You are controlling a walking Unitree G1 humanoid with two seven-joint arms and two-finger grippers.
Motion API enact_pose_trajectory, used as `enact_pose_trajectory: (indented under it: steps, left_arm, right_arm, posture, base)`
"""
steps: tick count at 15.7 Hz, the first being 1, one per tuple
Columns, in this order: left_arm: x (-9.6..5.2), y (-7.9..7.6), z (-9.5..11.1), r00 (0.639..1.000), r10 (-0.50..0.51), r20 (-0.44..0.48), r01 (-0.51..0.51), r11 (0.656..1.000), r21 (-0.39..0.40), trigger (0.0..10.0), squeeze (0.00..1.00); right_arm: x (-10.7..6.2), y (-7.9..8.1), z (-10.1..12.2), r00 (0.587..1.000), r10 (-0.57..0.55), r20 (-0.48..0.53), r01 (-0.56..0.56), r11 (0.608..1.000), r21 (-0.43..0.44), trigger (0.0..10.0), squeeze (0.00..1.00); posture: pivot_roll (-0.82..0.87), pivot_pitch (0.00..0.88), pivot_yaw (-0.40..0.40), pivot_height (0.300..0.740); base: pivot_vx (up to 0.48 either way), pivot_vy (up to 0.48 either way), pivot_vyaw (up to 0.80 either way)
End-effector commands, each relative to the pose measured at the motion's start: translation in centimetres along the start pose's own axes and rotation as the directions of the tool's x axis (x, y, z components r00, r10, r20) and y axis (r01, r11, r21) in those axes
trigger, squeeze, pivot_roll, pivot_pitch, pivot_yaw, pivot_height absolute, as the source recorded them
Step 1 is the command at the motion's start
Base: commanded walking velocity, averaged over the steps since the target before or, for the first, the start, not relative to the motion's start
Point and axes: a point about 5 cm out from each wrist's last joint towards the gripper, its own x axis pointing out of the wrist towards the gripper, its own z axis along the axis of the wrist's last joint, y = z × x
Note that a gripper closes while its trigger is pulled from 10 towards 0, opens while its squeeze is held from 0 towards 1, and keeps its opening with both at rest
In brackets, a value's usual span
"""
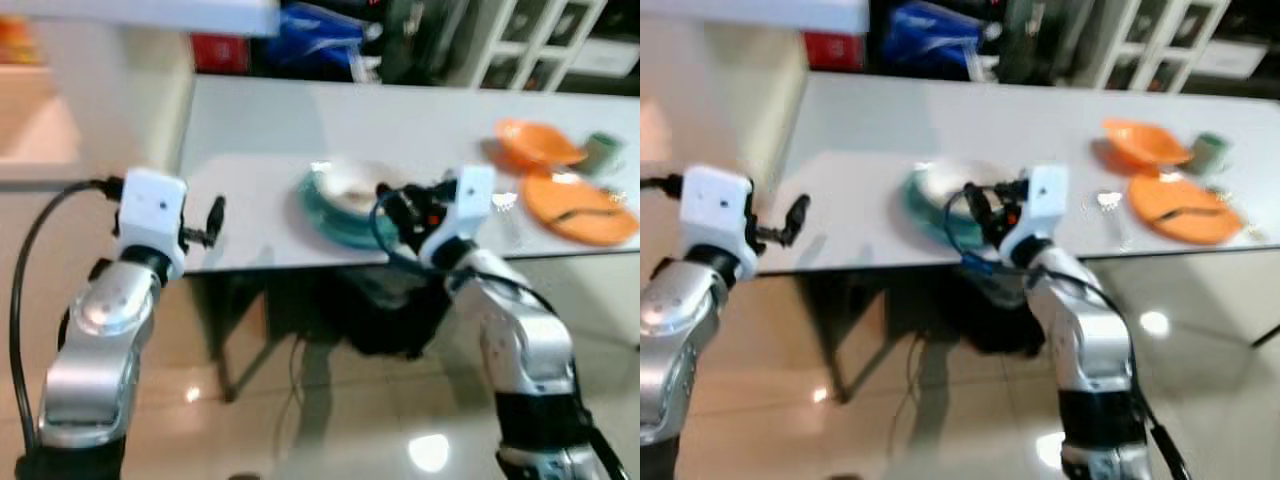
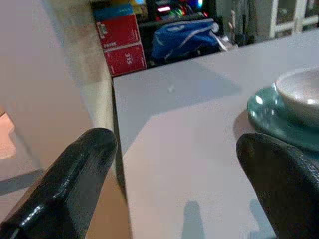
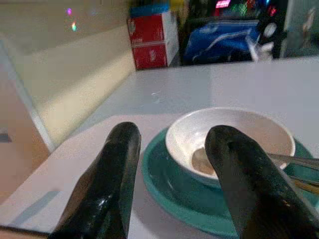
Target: Setting the table
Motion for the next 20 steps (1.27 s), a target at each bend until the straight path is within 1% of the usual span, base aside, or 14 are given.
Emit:
enact_pose_trajectory:
  steps: [1, 2, 3, 4, 5, 6, 7, 8, 9, 10, 11, 13, 15, 20]
  left_arm:
    - [-0.3, -1.3, 0.2, 0.999, -0.049, 0.018, 0.049, 0.999, -0.003, 10.0, 0.00]
    - [-0.5, -1.8, 0.1, 0.998, -0.064, 0.016, 0.064, 0.998, 0.000, 10.0, 0.00]
    - [-0.6, -2.3, -0.1, 0.997, -0.075, 0.023, 0.076, 0.997, -0.018, 10.0, 0.00]
    - [-0.8, -2.3, -0.6, 0.997, -0.070, 0.020, 0.071, 0.995, -0.063, 10.0, 0.00]
    - [-0.9, -2.5, -2.0, 0.997, -0.071, -0.009, 0.070, 0.994, -0.082, 10.0, 0.00]
    - [-0.9, -2.4, -2.6, 0.998, -0.062, -0.026, 0.060, 0.994, -0.091, 10.0, 0.00]
    - [-0.7, -1.9, -3.4, 0.997, -0.039, -0.060, 0.034, 0.996, -0.078, 10.0, 0.00]
    - [-0.5, -1.4, -3.2, 0.998, -0.019, -0.058, 0.015, 0.998, -0.068, 10.0, 0.00]
    - [-0.5, -0.7, -3.0, 0.999, 0.002, -0.047, -0.004, 0.999, -0.045, 10.0, 0.00]
    - [-0.5, -0.1, -2.5, 0.999, 0.017, -0.031, -0.018, 0.999, -0.037, 10.0, 0.00]
    - [-0.5, 0.0, -2.4, 0.999, 0.021, -0.027, -0.022, 0.999, -0.028, 10.0, 0.00]
    - [-0.5, -0.2, -2.4, 1.000, 0.018, -0.025, -0.019, 0.999, -0.030, 10.0, 0.00]
    - [-0.3, -0.7, -1.9, 1.000, 0.011, -0.007, -0.012, 1.000, -0.028, 10.0, 0.00]
    - [-0.4, -0.8, -1.2, 0.999, 0.032, 0.011, -0.032, 0.998, -0.045, 10.0, 0.00]
  right_arm:
    - [-1.0, -0.7, -0.3, 1.000, -0.021, -0.001, 0.021, 0.997, -0.076, 10.0, 0.00]
    - [-1.7, -0.7, -0.9, 1.000, -0.011, -0.004, 0.010, 0.993, -0.115, 10.0, 0.00]
    - [-2.6, -0.9, -1.9, 0.999, -0.035, -0.014, 0.033, 0.993, -0.109, 10.0, 0.00]
    - [-3.2, -1.0, -2.7, 0.996, -0.080, -0.037, 0.077, 0.994, -0.080, 10.0, 0.00]
    - [-3.9, -1.6, -3.7, 0.980, -0.179, -0.092, 0.167, 0.978, -0.123, 10.0, 0.00]
    - [-4.2, -1.9, -4.1, 0.970, -0.219, -0.107, 0.205, 0.971, -0.127, 10.0, 0.00]
    - [-4.5, -2.1, -4.3, 0.964, -0.243, -0.104, 0.231, 0.966, -0.114, 10.0, 0.00]
    - [-4.2, -2.1, -4.1, 0.964, -0.249, -0.088, 0.237, 0.963, -0.127, 10.0, 0.00]
    - [-3.8, -1.7, -3.9, 0.966, -0.246, -0.078, 0.240, 0.967, -0.084, 10.0, 0.00]
    - [-3.3, -1.3, -3.9, 0.969, -0.235, -0.076, 0.228, 0.970, -0.089, 10.0, 0.00]
    - [-3.1, -1.1, -3.8, 0.973, -0.220, -0.069, 0.214, 0.973, -0.085, 10.0, 0.00]
    - [-3.0, -1.2, -3.6, 0.974, -0.218, -0.061, 0.212, 0.973, -0.087, 10.0, 0.00]
    - [-2.7, -1.6, -2.8, 0.974, -0.222, -0.046, 0.217, 0.971, -0.100, 10.0, 0.00]
    - [-1.6, -1.3, -1.0, 0.983, -0.183, -0.010, 0.181, 0.977, -0.113, 10.0, 0.00]
  posture:
    - [0.09, 0.000, -0.054, 0.740]
    - [0.09, 0.000, -0.052, 0.740]
    - [0.09, 0.000, -0.046, 0.740]
    - [0.08, 0.000, -0.027, 0.740]
    - [0.07, 0.000, -0.008, 0.740]
    - [0.06, 0.000, 0.002, 0.740]
    - [0.06, 0.000, 0.011, 0.740]
    - [0.07, 0.000, 0.013, 0.740]
    - [0.09, 0.000, 0.011, 0.740]
    - [0.10, 0.000, 0.012, 0.740]
    - [0.10, 0.001, 0.015, 0.740]
    - [0.10, 0.000, 0.013, 0.740]
    - [0.10, 0.010, -0.005, 0.740]
    - [0.09, 0.031, -0.021, 0.740]
  base:
    - [0.000, 0.480, 0.00]
    - [0.000, 0.480, 0.00]
    - [0.000, 0.480, 0.00]
    - [0.000, 0.480, 0.00]
    - [0.000, 0.480, 0.00]
    - [0.000, 0.480, 0.00]
    - [0.000, 0.480, 0.00]
    - [0.000, 0.480, 0.00]
    - [0.000, 0.480, 0.00]
    - [0.000, 0.480, -0.50]
    - [0.000, 0.480, -0.80]
    - [0.000, 0.480, -0.80]
    - [0.000, 0.480, -0.80]
    - [0.000, 0.480, -0.80]
